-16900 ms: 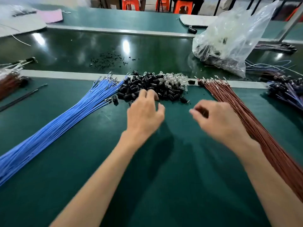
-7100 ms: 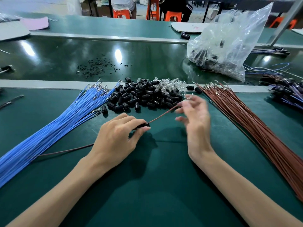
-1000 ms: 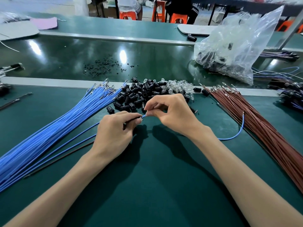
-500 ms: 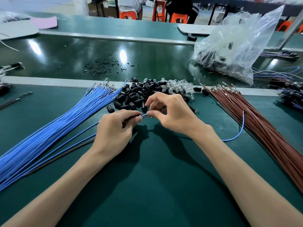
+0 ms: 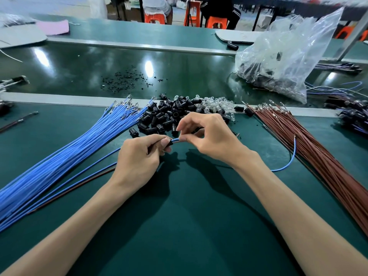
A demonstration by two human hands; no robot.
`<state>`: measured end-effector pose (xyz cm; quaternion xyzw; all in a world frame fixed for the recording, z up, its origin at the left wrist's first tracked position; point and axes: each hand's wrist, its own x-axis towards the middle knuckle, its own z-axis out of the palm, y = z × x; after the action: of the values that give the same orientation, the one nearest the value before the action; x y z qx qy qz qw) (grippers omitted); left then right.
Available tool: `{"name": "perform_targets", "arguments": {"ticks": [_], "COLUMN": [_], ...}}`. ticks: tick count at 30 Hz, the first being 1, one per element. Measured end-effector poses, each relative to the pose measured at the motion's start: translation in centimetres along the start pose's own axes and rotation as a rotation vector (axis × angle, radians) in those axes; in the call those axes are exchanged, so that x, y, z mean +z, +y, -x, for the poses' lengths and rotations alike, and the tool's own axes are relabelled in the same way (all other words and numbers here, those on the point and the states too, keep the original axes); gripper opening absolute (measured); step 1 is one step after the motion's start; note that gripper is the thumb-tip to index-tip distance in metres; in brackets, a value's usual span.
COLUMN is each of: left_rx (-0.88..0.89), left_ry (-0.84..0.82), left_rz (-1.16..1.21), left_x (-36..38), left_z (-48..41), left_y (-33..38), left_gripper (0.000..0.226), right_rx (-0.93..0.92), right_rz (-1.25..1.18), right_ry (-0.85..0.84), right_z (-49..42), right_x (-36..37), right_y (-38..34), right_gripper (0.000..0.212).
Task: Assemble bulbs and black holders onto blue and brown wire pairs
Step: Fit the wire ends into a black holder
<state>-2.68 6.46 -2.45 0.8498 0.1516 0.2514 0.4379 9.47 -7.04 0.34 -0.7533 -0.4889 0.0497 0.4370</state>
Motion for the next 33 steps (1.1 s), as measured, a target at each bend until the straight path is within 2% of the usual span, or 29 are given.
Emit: {"name": "perform_targets", "arguments": {"ticks": [8, 12, 23, 33], "left_rx": [-0.007, -0.016, -0.019, 0.007], "left_ry": [-0.024, 0.013, -0.020, -0.027], "left_rz": [0.017, 0.006, 0.022, 0.040], "left_x": [-0.1, 0.0, -0.3, -0.2], "left_z": [-0.1, 0.0, 0.0, 0.0], "left_y": [0.1, 0.3, 0.2, 0.3], "left_gripper": [0.011, 0.015, 0.008, 0.011], "right_rx": [0.047, 0.055, 0.037, 0.137], "right_rz": [-0.089, -0.070, -0.014, -0.065], "right_ry": [0.004, 0.042, 0.008, -0.069], "right_z": [0.2, 0.0, 0.1, 0.0], "right_x": [0.2, 0.0, 0.0, -0.8], "right_y": [-0.3, -0.2, 0.0, 0.0], "right_gripper": [0.015, 0.015, 0.019, 0.008]}}
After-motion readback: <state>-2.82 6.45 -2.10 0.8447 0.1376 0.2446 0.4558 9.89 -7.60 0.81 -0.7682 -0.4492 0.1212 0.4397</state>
